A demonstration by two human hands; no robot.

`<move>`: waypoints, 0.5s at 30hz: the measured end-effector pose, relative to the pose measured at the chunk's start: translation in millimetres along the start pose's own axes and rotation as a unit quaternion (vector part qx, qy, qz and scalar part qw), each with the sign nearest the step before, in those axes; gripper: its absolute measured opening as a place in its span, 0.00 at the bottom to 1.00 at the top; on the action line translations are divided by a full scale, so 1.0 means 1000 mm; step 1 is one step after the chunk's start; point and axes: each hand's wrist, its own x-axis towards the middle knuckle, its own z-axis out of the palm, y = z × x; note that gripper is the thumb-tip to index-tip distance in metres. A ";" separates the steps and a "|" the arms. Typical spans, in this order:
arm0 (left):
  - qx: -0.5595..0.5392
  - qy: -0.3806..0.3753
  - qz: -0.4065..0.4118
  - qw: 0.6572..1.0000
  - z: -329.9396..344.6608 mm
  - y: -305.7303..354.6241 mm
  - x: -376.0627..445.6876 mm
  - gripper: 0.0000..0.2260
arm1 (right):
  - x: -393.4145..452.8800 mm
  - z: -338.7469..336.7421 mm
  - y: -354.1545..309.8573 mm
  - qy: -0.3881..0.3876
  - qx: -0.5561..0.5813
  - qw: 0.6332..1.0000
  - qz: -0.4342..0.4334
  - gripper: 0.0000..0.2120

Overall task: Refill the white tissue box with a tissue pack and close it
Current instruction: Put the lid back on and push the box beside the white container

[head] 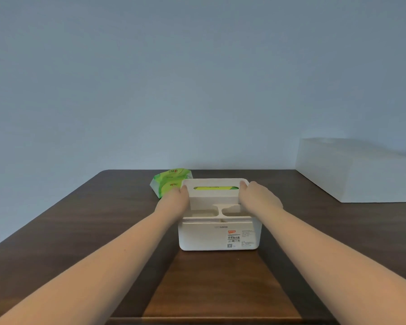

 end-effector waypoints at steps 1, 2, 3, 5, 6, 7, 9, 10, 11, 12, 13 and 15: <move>0.016 0.004 0.015 1.000 -0.001 -0.002 -0.004 0.24 | -0.004 0.001 0.003 0.011 -0.007 1.000 -0.004 0.26; 0.030 0.007 0.026 0.999 -0.001 -0.005 -0.007 0.25 | -0.007 0.002 0.005 0.017 -0.020 1.000 -0.011 0.28; 0.032 0.006 0.034 0.999 -0.002 -0.008 -0.009 0.26 | -0.007 0.002 0.008 0.016 -0.022 1.000 -0.014 0.29; 0.029 0.001 0.049 0.998 -0.001 -0.010 -0.013 0.25 | -0.010 0.002 0.009 0.014 -0.018 0.999 -0.024 0.30; 0.030 -0.001 0.046 0.998 -0.001 -0.011 -0.017 0.25 | -0.010 0.002 0.010 0.014 -0.017 0.999 -0.024 0.30; 0.024 -0.008 0.048 0.999 -0.001 -0.013 -0.017 0.25 | -0.009 0.002 0.010 0.013 -0.017 0.999 -0.026 0.30; 0.016 -0.012 0.045 0.999 -0.003 -0.015 -0.018 0.24 | -0.010 0.002 0.009 0.009 -0.019 0.999 -0.027 0.30; 0.018 -0.014 0.040 0.999 -0.004 -0.015 -0.018 0.24 | -0.010 0.002 0.008 0.004 -0.021 0.999 -0.024 0.29; 0.020 -0.017 0.041 0.999 -0.003 -0.017 -0.016 0.24 | -0.008 0.003 0.008 0.000 -0.019 1.000 -0.022 0.29; 0.023 -0.021 0.043 0.999 -0.003 -0.018 -0.015 0.24 | -0.006 0.004 0.008 -0.002 -0.011 1.000 -0.022 0.28; 0.029 -0.022 0.049 0.998 -0.002 -0.019 -0.013 0.24 | -0.005 0.004 0.009 -0.004 -0.006 1.000 -0.023 0.28; 0.051 -0.018 0.052 0.997 0.001 -0.021 -0.016 0.24 | -0.006 0.006 0.011 0.001 -0.002 1.000 -0.025 0.27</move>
